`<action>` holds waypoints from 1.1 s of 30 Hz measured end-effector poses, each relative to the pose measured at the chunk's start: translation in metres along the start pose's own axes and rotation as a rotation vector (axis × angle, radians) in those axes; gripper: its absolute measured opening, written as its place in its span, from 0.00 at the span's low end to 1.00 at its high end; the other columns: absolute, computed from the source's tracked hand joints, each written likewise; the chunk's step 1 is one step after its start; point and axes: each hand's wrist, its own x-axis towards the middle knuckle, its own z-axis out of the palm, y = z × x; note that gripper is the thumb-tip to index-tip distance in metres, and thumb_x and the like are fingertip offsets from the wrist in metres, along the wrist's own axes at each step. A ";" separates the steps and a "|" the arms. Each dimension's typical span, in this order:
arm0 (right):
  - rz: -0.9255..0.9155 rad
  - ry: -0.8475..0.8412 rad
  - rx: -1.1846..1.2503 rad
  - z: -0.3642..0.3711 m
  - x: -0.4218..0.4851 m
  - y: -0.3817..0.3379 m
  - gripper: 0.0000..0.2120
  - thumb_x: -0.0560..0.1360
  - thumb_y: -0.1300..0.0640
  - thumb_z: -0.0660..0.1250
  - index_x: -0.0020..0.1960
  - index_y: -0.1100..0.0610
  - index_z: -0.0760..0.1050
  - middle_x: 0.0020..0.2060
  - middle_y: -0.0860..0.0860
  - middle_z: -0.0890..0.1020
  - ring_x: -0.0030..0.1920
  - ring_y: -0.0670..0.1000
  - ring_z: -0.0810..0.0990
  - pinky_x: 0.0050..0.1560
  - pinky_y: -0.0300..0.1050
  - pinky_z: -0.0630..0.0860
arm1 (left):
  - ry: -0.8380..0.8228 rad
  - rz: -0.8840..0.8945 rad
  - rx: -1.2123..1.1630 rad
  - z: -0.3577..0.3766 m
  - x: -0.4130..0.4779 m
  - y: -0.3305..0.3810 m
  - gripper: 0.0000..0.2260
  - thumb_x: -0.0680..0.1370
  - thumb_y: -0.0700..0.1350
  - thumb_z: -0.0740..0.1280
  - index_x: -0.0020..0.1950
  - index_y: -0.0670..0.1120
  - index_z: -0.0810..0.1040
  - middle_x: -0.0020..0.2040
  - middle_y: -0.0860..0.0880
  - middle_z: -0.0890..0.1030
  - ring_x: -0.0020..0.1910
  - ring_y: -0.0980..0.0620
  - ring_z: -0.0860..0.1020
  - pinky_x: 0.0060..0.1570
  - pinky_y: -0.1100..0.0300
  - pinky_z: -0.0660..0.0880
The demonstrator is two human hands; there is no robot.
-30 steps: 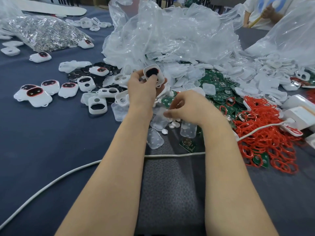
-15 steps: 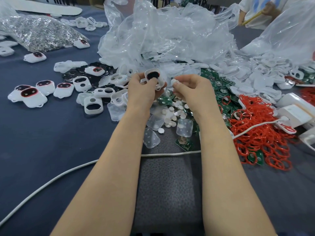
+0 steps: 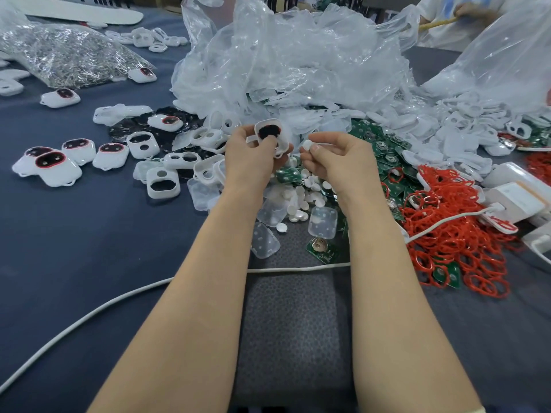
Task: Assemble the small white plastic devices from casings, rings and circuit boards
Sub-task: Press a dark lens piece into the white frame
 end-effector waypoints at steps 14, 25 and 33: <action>-0.007 0.003 0.018 0.002 -0.001 -0.002 0.03 0.74 0.64 0.70 0.43 0.57 0.77 0.33 0.50 0.80 0.33 0.46 0.80 0.43 0.41 0.80 | -0.042 0.022 0.141 0.001 0.004 -0.005 0.07 0.78 0.38 0.66 0.42 0.49 0.76 0.37 0.52 0.80 0.36 0.53 0.80 0.45 0.60 0.79; -0.107 0.035 -0.026 0.008 0.000 -0.002 0.07 0.75 0.67 0.66 0.44 0.55 0.77 0.34 0.50 0.80 0.32 0.45 0.79 0.43 0.41 0.80 | -0.070 -0.070 -0.016 0.005 0.004 -0.003 0.08 0.81 0.38 0.62 0.42 0.45 0.75 0.43 0.46 0.79 0.44 0.49 0.78 0.48 0.58 0.79; -0.100 0.076 0.045 0.011 -0.003 -0.004 0.08 0.77 0.66 0.65 0.44 0.54 0.73 0.35 0.52 0.81 0.33 0.44 0.79 0.39 0.38 0.79 | -0.068 -0.087 -0.038 0.005 0.004 -0.004 0.09 0.80 0.37 0.61 0.41 0.45 0.75 0.42 0.46 0.79 0.41 0.50 0.78 0.53 0.54 0.78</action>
